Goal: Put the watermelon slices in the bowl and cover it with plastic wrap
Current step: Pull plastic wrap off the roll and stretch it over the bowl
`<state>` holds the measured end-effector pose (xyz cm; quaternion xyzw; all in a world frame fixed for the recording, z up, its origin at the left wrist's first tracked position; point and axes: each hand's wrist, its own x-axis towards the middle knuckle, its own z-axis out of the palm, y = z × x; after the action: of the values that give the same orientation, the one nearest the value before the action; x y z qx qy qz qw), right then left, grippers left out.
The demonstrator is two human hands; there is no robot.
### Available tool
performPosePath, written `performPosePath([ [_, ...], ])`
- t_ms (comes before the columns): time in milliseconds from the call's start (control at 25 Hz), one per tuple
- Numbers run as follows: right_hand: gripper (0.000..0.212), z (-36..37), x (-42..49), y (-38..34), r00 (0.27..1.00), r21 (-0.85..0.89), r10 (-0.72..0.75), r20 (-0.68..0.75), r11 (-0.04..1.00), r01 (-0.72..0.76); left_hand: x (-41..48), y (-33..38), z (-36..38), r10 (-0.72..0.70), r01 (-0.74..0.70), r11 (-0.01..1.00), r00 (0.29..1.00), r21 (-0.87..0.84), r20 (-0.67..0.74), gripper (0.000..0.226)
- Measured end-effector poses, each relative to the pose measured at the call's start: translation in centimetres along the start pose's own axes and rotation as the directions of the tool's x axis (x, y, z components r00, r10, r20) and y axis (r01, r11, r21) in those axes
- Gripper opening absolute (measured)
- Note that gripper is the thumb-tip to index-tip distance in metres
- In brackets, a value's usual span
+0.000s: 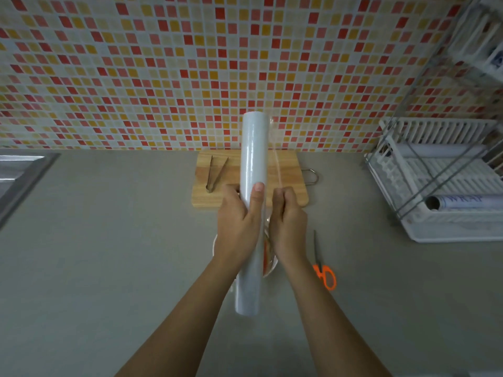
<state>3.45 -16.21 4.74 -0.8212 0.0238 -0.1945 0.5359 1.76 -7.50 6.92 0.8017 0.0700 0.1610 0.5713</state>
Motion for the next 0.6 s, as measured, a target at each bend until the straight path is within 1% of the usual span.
performPosePath([
  [80,0.027,0.3,-0.5,2.1,0.998,-0.037,0.047,0.031,0.998,-0.045,-0.2,-1.6,0.6,-0.097,0.094,0.993,0.994,0.073,0.04,0.049],
  [200,0.027,0.4,-0.8,4.2,0.988,-0.059,0.142,0.056,0.989,-0.138,0.0,-3.5,1.1,-0.215,0.203,0.971,0.973,0.127,0.084,0.046],
  [320,0.028,-0.1,-0.1,5.5,0.976,-0.086,0.202,0.085,0.977,-0.195,0.5,-4.3,1.0,-0.327,0.32,0.945,0.936,0.074,0.132,0.042],
  [480,0.032,-0.5,0.3,6.6,0.957,-0.076,0.24,0.162,0.97,-0.23,1.0,-4.8,0.8,-0.493,0.518,0.852,0.844,-0.081,0.211,0.036],
  [520,0.033,-0.4,0.2,6.6,0.955,-0.073,0.237,0.179,0.971,-0.227,1.0,-4.9,1.0,-0.504,0.528,0.846,0.838,-0.076,0.208,0.037],
  [600,0.034,-0.1,-0.1,6.7,0.947,-0.06,0.255,0.197,0.967,-0.248,0.7,-5.1,1.5,-0.466,0.469,0.883,0.87,0.02,0.16,0.035],
])
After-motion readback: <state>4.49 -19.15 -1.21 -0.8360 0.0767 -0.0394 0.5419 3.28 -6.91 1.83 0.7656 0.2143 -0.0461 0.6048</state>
